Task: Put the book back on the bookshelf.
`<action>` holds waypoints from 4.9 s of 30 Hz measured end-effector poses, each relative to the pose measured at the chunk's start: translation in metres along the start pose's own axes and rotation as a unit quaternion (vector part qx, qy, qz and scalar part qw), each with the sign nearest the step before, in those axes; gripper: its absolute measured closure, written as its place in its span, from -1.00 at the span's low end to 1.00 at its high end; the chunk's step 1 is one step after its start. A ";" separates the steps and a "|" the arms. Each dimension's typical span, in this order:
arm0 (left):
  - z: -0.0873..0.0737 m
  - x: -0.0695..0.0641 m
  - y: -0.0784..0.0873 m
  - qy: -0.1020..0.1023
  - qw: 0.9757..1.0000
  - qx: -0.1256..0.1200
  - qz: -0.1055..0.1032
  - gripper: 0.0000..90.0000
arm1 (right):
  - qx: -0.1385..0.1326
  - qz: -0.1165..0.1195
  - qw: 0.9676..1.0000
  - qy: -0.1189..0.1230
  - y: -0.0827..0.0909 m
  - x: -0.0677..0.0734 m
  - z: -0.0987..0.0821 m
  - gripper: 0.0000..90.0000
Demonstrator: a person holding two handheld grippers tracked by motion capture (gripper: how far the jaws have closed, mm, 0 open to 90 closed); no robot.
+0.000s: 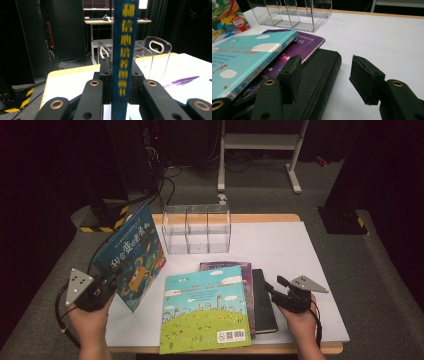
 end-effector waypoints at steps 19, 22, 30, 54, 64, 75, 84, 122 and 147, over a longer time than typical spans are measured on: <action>0.018 -0.010 -0.023 -0.036 0.999 0.011 -0.017 0.84 | 0.046 -0.013 0.998 0.033 0.017 0.000 -0.013 -0.06; 0.029 -0.017 -0.034 -0.042 0.999 0.020 -0.012 0.85 | 0.031 -0.001 0.999 0.023 0.021 -0.001 -0.009 -0.06; 0.060 -0.040 -0.073 -0.023 0.999 0.028 -0.001 0.85 | -0.002 0.021 0.999 0.026 0.030 -0.002 -0.011 -0.04; 0.070 -0.055 -0.190 -0.013 0.995 0.012 0.097 0.85 | -0.030 0.042 0.999 0.010 0.040 -0.002 -0.009 -0.02; 0.053 -0.052 -0.198 -0.012 0.994 0.001 0.109 0.84 | -0.029 0.045 0.999 0.009 0.039 -0.002 -0.011 -0.01; 0.039 -0.051 -0.179 -0.032 0.993 0.011 0.116 0.79 | -0.020 0.050 0.998 0.024 0.034 0.007 -0.012 -0.01; 0.037 -0.050 -0.175 -0.058 0.988 0.020 0.143 0.74 | -0.015 0.050 0.998 0.027 0.030 0.010 -0.014 -0.01; 0.025 -0.031 -0.169 0.022 0.997 0.040 0.056 0.12 | -0.009 0.058 0.998 0.028 0.029 0.012 -0.015 -0.05; -0.084 -0.052 -0.086 0.050 0.978 0.202 -0.035 -0.35 | -0.006 0.071 0.996 0.055 0.025 0.027 -0.016 -0.30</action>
Point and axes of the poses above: each handheld gripper's, and its own axes: y roughly backward along the jaws, z roughly out of its top, x roughly to its left, the point moved 2 cm from there along -y, roughly forward along the jaws, and after that the axes turned 2 degrees about z, right-handed, at the moved point
